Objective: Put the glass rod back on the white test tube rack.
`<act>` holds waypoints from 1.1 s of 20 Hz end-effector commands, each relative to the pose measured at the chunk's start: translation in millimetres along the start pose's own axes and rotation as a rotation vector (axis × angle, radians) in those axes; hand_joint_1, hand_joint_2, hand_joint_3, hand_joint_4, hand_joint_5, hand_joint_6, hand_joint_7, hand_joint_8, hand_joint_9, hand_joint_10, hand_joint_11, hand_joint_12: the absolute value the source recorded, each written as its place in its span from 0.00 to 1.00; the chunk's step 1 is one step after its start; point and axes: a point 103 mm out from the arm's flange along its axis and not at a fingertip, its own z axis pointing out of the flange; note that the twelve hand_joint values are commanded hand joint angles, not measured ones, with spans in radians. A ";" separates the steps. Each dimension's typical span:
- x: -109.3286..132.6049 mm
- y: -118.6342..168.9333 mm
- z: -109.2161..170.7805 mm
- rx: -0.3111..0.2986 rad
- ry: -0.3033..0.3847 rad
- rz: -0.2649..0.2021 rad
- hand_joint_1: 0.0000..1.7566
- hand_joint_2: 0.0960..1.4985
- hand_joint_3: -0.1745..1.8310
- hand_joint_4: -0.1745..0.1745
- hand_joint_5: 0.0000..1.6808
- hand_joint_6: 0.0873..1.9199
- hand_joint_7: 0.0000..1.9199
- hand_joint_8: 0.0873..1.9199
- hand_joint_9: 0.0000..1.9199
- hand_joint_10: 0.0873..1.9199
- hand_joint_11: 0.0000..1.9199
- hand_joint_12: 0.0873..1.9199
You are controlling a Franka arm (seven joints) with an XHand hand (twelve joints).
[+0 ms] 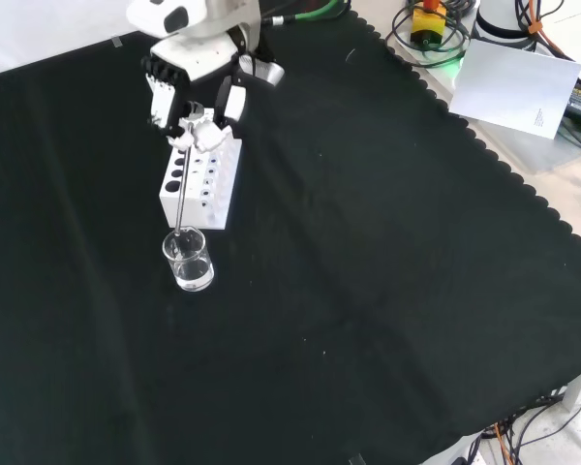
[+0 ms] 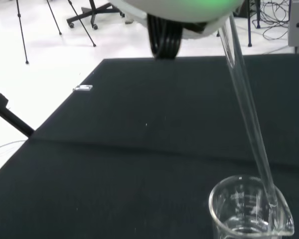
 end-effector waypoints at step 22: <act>-39.3 -22.1 -39.4 -0.056 0.008 0.084 0.74 0.44 0.48 0.00 0.59 0.46 0.58 0.66 0.84 0.50 0.87 0.43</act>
